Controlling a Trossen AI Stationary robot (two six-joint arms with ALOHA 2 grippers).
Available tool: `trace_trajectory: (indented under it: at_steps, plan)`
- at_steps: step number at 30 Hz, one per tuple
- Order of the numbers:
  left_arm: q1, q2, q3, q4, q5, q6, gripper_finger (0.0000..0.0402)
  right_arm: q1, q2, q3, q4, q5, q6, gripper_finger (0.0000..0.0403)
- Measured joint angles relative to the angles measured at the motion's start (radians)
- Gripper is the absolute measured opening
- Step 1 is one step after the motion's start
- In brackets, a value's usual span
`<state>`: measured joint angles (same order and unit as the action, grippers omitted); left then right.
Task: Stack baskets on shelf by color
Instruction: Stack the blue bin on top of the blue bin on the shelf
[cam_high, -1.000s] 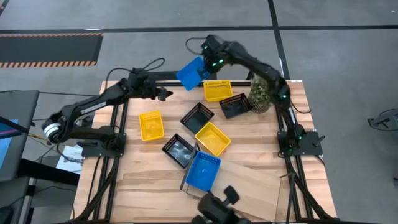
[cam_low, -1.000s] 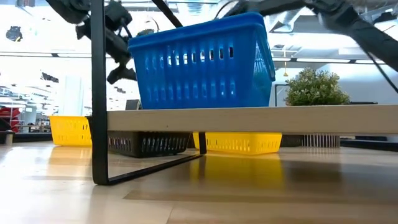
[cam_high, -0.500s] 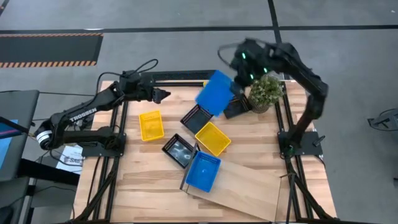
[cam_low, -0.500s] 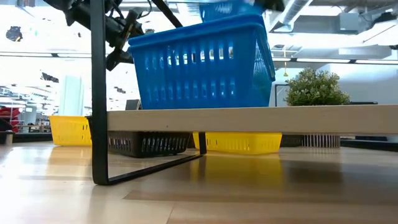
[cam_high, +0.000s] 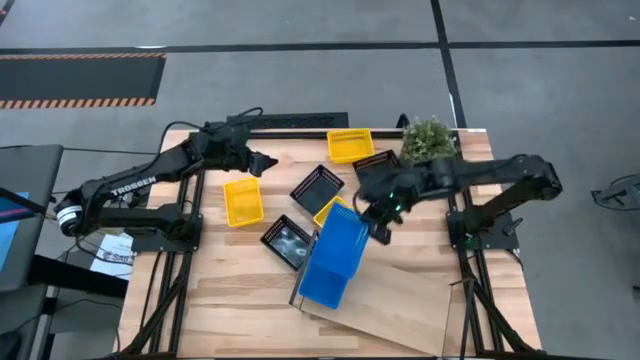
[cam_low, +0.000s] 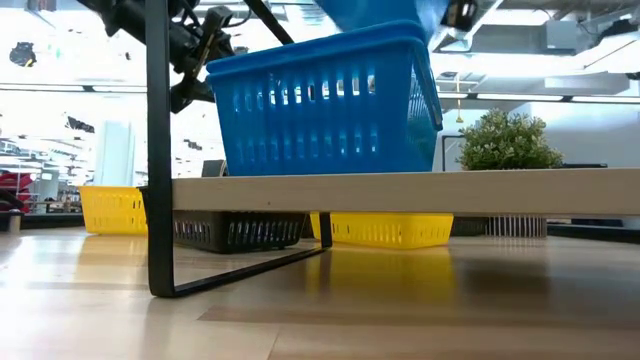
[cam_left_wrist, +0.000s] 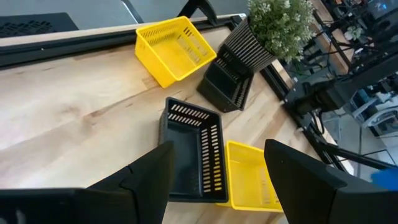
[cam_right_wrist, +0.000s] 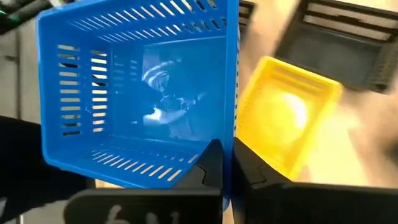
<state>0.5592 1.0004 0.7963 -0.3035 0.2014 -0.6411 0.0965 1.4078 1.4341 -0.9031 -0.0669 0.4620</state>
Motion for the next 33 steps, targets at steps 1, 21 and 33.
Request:
trace_trajectory:
  at_steps: [1,21,33]
  plan:
    - [-0.006,0.0,0.0,-0.001,-0.004,-0.005,0.0238,0.013,0.004,-0.029,0.049,-0.014,0.002,0.0017]
    - [-0.118,0.001,0.0,-0.03,-0.098,-0.094,0.0238,0.12,0.172,-0.149,0.256,0.019,0.136,0.0021]
    - [-0.156,0.001,0.0,-0.028,-0.116,-0.104,0.0238,0.139,0.187,-0.145,0.257,0.017,0.207,0.0029]
